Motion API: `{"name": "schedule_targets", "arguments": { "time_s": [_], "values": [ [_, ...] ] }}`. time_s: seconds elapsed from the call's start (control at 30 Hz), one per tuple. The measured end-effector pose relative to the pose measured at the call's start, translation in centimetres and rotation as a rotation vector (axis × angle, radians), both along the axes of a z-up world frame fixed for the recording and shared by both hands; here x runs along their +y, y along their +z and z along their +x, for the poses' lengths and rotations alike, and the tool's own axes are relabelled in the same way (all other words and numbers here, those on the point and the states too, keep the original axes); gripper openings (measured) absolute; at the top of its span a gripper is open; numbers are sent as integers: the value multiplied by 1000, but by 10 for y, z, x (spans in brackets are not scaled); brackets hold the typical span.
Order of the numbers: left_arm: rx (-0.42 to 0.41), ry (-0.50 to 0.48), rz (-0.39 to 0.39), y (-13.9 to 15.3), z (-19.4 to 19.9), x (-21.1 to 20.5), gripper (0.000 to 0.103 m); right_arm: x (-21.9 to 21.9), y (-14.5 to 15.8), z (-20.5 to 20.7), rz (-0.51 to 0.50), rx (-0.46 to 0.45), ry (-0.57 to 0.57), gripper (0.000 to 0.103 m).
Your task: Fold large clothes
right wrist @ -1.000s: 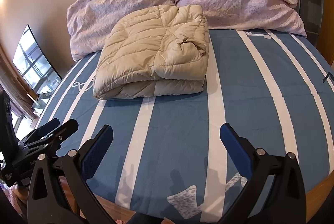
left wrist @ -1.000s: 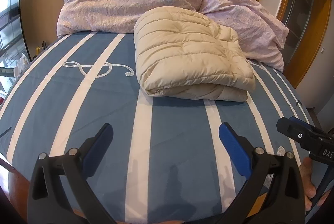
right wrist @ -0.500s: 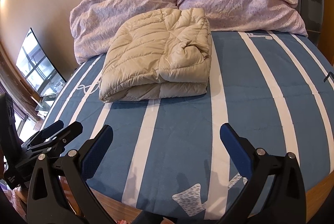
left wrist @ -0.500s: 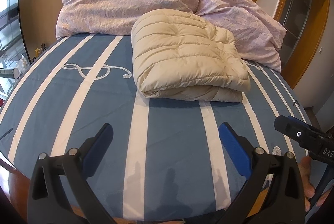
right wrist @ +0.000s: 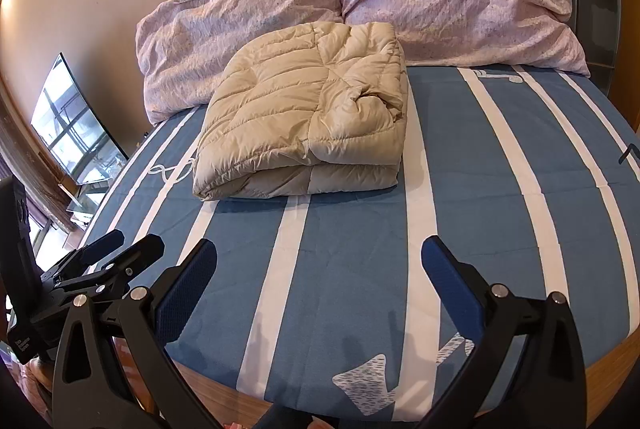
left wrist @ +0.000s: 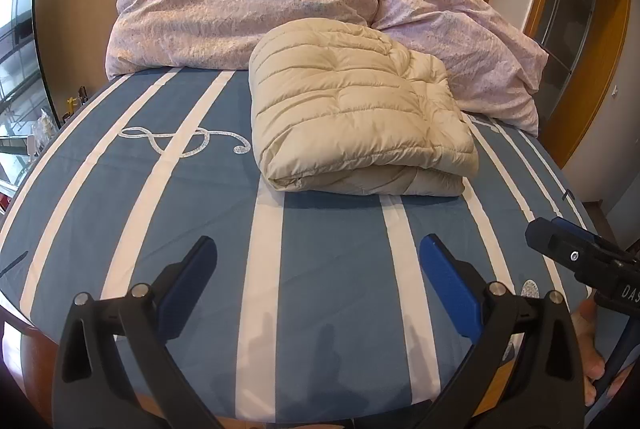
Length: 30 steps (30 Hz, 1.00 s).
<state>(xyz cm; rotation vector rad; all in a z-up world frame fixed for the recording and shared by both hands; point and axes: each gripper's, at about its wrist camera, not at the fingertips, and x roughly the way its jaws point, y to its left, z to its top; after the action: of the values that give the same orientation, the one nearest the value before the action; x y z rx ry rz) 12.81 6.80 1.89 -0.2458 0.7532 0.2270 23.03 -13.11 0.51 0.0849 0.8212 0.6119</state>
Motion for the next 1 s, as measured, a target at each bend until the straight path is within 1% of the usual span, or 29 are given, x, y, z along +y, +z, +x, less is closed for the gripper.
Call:
{"name": "schedule_targets", "arguments": {
  "time_s": [1.0],
  "values": [
    [1,-11,7,3,3,-1,101,0,-2,1,1,4,3,102]
  ]
}}
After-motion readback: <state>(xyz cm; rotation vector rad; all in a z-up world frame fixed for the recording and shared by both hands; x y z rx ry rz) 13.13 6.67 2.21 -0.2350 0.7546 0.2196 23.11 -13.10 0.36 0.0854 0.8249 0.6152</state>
